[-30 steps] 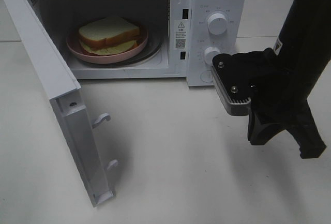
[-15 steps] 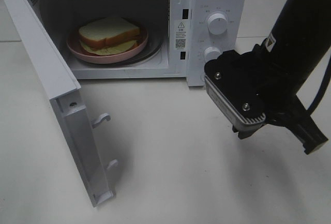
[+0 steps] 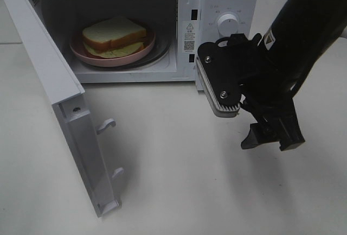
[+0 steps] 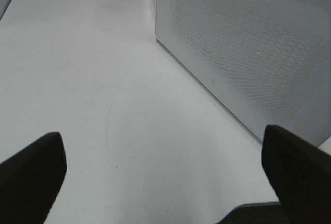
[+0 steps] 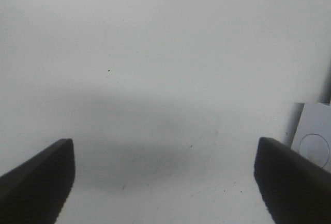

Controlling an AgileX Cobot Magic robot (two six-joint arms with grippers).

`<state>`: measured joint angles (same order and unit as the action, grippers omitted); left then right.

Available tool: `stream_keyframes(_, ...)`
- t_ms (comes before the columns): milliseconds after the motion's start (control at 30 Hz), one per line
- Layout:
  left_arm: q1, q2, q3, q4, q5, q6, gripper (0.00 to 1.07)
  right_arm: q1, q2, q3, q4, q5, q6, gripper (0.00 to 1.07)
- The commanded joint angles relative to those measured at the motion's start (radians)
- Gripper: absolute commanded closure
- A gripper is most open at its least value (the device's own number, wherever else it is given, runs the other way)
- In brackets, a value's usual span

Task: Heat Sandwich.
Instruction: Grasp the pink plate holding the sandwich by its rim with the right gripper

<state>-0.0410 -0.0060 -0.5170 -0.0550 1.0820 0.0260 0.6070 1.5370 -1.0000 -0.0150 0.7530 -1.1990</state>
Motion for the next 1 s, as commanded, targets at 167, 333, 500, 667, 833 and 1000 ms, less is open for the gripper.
stream_keyframes(167,0.002,-0.006,0.002,-0.007,-0.012,0.0,0.1,0.002,-0.001,-0.02,-0.019,-0.06,0.012,0.12)
stream_keyframes(333,0.002,-0.006,0.002,-0.007,-0.012,0.0,0.1,0.002,0.013,-0.066,-0.021,-0.082,0.0,0.14)
stream_keyframes(500,0.002,-0.006,0.002,-0.007,-0.012,0.0,0.1,0.002,0.047,-0.094,-0.021,-0.129,-0.029,0.15)
stream_keyframes(667,0.002,-0.006,0.002,-0.007,-0.012,0.0,0.1,0.02,0.095,-0.138,-0.025,-0.164,-0.041,0.17)
stream_keyframes(833,0.002,-0.006,0.002,-0.007,-0.012,0.0,0.1,0.036,0.15,-0.194,-0.023,-0.216,-0.082,0.18)
stream_keyframes(1000,0.002,-0.006,0.002,-0.007,-0.012,0.0,0.1,0.036,0.202,-0.243,-0.02,-0.218,-0.113,0.19)
